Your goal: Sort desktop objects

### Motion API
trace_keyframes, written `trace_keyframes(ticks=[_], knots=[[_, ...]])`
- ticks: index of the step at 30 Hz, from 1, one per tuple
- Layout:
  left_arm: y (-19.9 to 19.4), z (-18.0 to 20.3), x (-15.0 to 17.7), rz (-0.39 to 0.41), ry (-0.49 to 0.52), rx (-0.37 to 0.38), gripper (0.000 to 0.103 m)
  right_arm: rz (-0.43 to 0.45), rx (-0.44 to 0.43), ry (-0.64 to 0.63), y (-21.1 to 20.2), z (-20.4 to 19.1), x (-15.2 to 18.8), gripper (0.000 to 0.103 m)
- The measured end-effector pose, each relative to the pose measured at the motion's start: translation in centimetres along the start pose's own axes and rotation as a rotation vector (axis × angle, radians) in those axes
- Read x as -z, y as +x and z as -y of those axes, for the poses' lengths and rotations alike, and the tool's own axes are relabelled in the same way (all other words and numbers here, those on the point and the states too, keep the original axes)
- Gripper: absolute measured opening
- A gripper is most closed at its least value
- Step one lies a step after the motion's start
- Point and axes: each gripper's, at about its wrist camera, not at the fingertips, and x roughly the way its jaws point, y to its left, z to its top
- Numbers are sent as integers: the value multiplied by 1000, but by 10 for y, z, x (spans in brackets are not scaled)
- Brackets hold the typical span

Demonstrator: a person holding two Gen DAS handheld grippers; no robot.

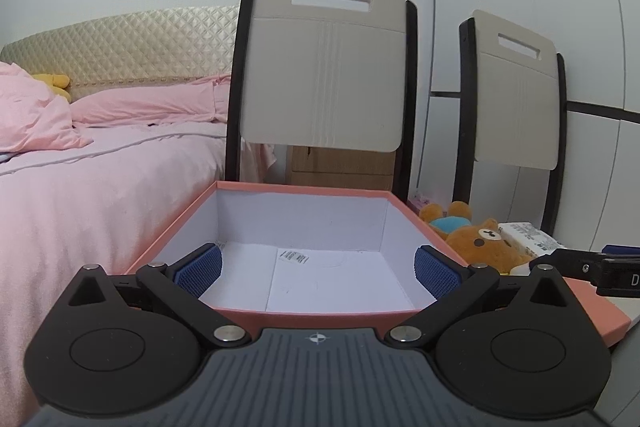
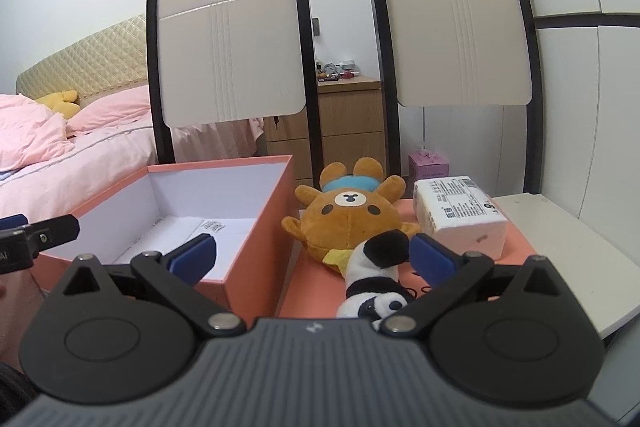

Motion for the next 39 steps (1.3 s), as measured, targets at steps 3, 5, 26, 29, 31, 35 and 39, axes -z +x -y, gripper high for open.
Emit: trace_keyframes(ticks=[3, 5, 26, 29, 31, 35, 39], knots=[[-6, 13, 3, 12, 34, 56, 103, 13, -1, 9, -5, 6, -1, 103], [-9, 23, 3, 20, 64, 102, 103, 25, 6, 12, -10, 11, -2, 103], [42, 197, 57, -93, 157, 285, 101, 89, 150, 170, -96, 128, 16, 103], [66, 208, 68, -150, 166, 225, 101, 85, 128, 181, -102, 135, 19, 103], [83, 210, 74, -180, 144, 198, 98, 83, 112, 185, -104, 137, 20, 103], [99, 216, 84, -179, 177, 157, 89, 81, 85, 189, -104, 138, 21, 103], [110, 211, 85, -232, 145, 172, 62, 70, 65, 187, -100, 136, 21, 103]])
